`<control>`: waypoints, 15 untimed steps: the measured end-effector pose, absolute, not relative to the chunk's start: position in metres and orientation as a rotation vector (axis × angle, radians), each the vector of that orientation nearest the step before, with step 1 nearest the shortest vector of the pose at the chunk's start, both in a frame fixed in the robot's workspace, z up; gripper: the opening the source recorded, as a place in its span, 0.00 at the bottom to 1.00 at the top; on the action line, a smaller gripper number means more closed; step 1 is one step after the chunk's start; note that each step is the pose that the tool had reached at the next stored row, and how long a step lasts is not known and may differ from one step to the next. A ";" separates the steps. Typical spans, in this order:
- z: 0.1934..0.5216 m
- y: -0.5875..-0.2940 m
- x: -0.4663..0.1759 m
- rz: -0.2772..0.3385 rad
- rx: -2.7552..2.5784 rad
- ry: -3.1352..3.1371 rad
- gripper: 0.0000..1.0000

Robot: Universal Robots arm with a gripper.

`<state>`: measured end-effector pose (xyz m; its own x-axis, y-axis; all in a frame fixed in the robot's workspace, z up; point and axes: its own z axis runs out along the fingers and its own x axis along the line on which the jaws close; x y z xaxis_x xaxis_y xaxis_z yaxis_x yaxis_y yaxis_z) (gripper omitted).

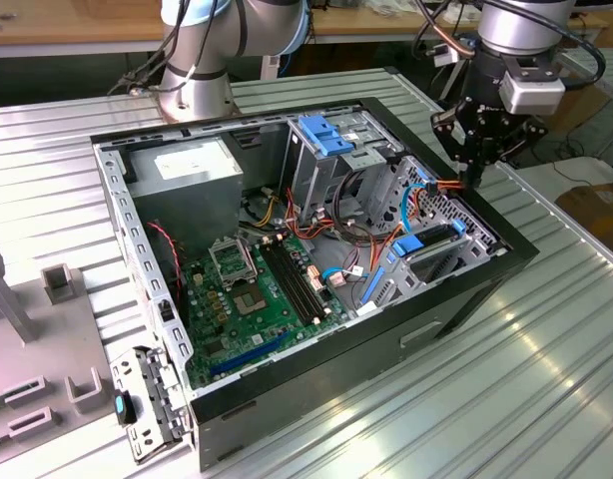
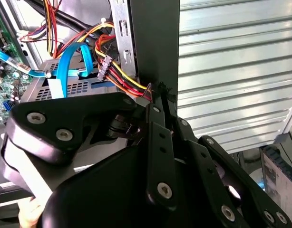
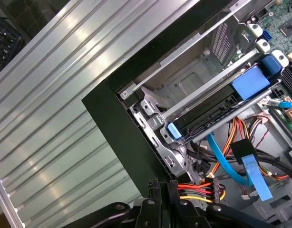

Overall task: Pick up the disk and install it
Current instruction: 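Insert the first disk wire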

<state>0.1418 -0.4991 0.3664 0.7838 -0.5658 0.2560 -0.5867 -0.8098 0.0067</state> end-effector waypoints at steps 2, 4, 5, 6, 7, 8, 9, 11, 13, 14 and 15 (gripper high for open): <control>0.366 -0.499 0.142 0.368 2.852 -1.012 0.16; 0.366 -0.499 0.142 0.363 2.813 -1.096 0.16; 0.366 -0.499 0.142 0.360 2.792 -1.141 0.16; 0.366 -0.499 0.142 0.356 2.769 -1.186 0.16; 0.366 -0.499 0.142 0.355 2.758 -1.207 0.16; 0.366 -0.499 0.142 0.352 2.741 -1.238 0.16; 0.366 -0.499 0.142 0.348 2.712 -1.291 0.16; 0.366 -0.499 0.142 0.344 2.682 -1.343 0.16; 0.365 -0.499 0.142 0.330 2.586 -1.496 0.16; 0.365 -0.499 0.142 0.327 2.567 -1.523 0.16; 0.365 -0.499 0.142 0.326 2.556 -1.539 0.16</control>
<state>0.1419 -0.4990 0.3646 0.4531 -0.8541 0.2554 -0.8844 -0.4667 0.0081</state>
